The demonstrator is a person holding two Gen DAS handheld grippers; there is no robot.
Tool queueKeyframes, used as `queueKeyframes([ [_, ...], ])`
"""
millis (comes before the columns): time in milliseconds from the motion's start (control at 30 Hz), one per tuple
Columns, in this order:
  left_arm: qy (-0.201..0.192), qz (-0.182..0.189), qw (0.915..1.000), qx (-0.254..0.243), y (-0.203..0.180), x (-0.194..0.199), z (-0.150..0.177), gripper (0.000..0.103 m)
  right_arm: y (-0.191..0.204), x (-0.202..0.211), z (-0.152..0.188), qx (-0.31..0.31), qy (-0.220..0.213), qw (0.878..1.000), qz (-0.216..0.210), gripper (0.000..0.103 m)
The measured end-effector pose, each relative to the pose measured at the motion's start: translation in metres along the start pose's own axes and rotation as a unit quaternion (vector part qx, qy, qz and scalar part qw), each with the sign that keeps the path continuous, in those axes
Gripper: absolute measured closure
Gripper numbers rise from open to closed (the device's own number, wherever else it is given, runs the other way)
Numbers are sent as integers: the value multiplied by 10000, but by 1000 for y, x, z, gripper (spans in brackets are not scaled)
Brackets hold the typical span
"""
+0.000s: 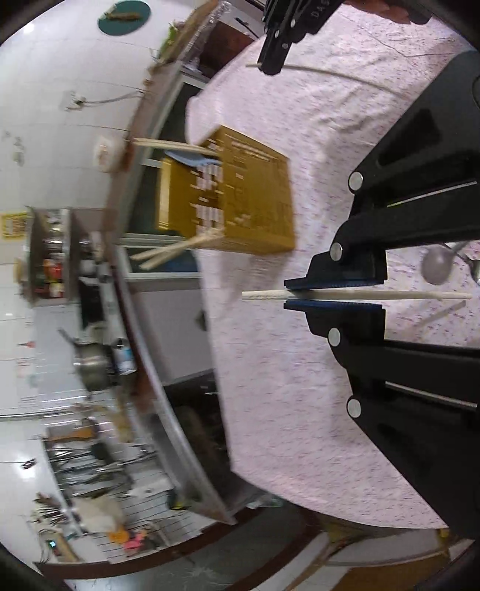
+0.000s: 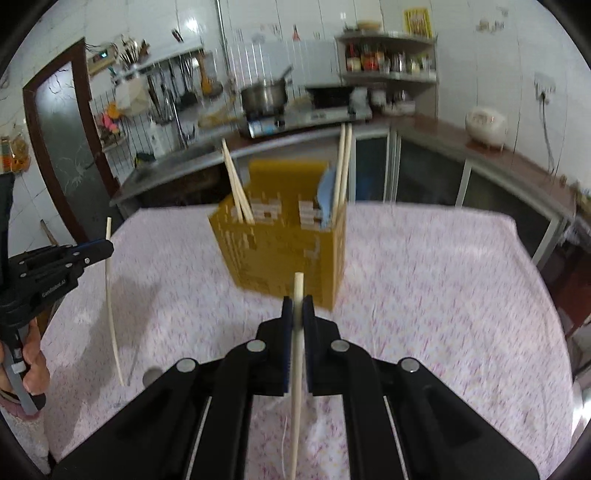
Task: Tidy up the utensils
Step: 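Carry both chopsticks to the yellow holder and lower them in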
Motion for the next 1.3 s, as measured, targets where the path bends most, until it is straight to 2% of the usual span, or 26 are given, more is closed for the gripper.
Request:
queueKeyframes([
  [100, -425, -36, 9990, -96, -5, 7, -8, 99, 2, 8, -9, -15, -345, 9994, 10, 97],
  [367, -830, 372, 9954, 296, -8, -3, -32, 99, 1, 24, -36, -129, -932, 9956, 6, 97],
  [600, -1199, 738, 9893, 378, -21, -2, -76, 99, -4, 44, -84, -170, -1344, 9908, 42, 97],
  [767, -1484, 788, 9852, 340, -34, -1, -120, 99, -7, 56, -125, -116, -1634, 9863, 179, 97],
  [867, -1696, 856, 9812, 348, -42, -2, -143, 99, -8, 54, -146, -112, -1753, 9841, 266, 97],
  [1067, -2170, 647, 9740, -33, -65, -13, -171, 99, -16, 42, -170, -228, -1853, 9820, 289, 97],
  [1200, -2261, 632, 9720, 26, -63, -29, -176, 99, -19, 29, -173, -250, -1851, 9821, 257, 97],
  [1300, -2098, 645, 9754, 180, -54, -52, -173, 98, -20, 18, -172, -264, -1829, 9826, 204, 97],
])
Point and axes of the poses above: each gripper's, at about its wrist camera, not at the fingertips, and x roughly against the way its jaws point, y to its left, z to its underside, the point moved 2 cm from there along -x, roughly the way its jaws point, and after that the axes turned 8 degrees about z, right-handed, at the moved point
